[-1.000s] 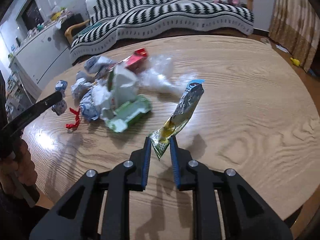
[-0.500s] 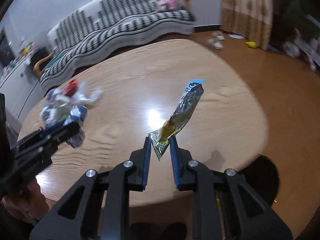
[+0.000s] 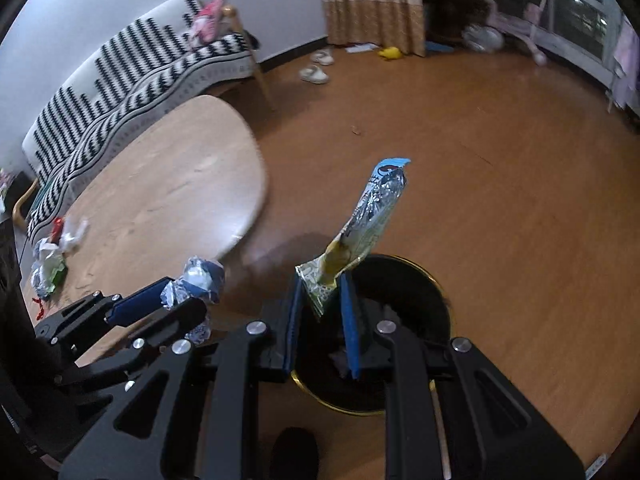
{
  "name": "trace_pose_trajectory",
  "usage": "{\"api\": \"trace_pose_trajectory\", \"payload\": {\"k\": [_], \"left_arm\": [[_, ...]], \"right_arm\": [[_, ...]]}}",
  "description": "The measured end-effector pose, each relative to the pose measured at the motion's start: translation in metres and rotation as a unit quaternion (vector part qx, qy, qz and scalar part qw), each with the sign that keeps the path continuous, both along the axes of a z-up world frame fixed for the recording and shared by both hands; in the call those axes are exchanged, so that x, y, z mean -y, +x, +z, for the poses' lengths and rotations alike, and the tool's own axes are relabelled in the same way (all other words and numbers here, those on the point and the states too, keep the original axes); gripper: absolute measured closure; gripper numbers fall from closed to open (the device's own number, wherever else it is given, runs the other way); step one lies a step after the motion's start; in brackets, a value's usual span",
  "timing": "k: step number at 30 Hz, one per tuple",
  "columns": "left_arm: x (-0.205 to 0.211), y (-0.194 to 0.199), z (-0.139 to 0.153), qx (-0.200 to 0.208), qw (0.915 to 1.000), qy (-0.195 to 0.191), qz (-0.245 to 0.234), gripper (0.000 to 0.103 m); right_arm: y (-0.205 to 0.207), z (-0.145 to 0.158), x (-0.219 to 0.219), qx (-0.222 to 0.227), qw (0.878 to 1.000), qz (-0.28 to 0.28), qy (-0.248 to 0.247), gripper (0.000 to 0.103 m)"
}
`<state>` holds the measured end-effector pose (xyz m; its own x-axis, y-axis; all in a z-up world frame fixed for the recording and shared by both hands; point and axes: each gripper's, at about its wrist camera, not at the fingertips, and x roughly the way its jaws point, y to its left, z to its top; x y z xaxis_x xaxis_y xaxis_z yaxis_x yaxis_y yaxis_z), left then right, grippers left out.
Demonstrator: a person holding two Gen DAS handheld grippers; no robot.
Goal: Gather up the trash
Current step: 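Carry both items over the black bin and open both tools to drop them, then grasp the red ribbon with the left tool while the right tool grasps the green box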
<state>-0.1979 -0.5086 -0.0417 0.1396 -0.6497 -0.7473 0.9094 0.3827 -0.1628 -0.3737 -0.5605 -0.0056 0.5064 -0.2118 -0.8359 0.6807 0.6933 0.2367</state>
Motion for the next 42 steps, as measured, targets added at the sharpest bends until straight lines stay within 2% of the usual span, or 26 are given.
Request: {"api": "trace_pose_trajectory", "payload": {"k": [6,20,22,24,26,28,32,38,41,42], "left_arm": [[0.027,-0.009,-0.016,0.000,0.9996,0.018,-0.023,0.068],[0.039,-0.012,-0.023,-0.008,0.9992,0.025,-0.031,0.068],[0.039,-0.014,-0.022,-0.010,0.9991,0.024,-0.034,0.062],[0.039,-0.017,-0.021,-0.006,0.9990,0.024,-0.037,0.052],[0.038,-0.019,-0.019,-0.002,0.9990,0.023,-0.038,0.044],[0.037,-0.019,-0.018,-0.001,0.9990,0.023,-0.038,0.038],[0.034,-0.016,-0.017,-0.003,0.9991,0.021,-0.037,0.037],[0.024,-0.009,-0.005,0.000,0.9995,0.009,-0.030,0.029],[0.012,-0.003,0.005,0.009,0.9996,-0.003,-0.026,0.021],[0.004,0.001,0.010,0.017,0.9997,-0.006,-0.018,0.015]], "right_arm": [[-0.024,-0.018,0.017,-0.015,1.000,-0.015,0.014,0.083],[-0.012,-0.014,0.013,-0.010,1.000,-0.011,0.019,0.083],[-0.013,-0.014,0.014,-0.010,1.000,-0.013,0.019,0.083],[-0.013,-0.014,0.015,-0.010,1.000,-0.017,0.022,0.075],[-0.015,-0.014,0.016,-0.004,0.999,-0.022,0.023,0.052],[-0.016,-0.011,0.016,0.000,1.000,-0.025,0.019,0.046],[-0.016,-0.010,0.016,0.003,0.999,-0.029,0.017,0.046],[-0.013,-0.010,0.014,0.009,0.999,-0.032,0.019,0.046],[-0.008,-0.008,0.012,0.013,0.999,-0.034,0.018,0.042],[-0.004,-0.006,0.011,0.015,0.999,-0.033,0.017,0.040]]}}
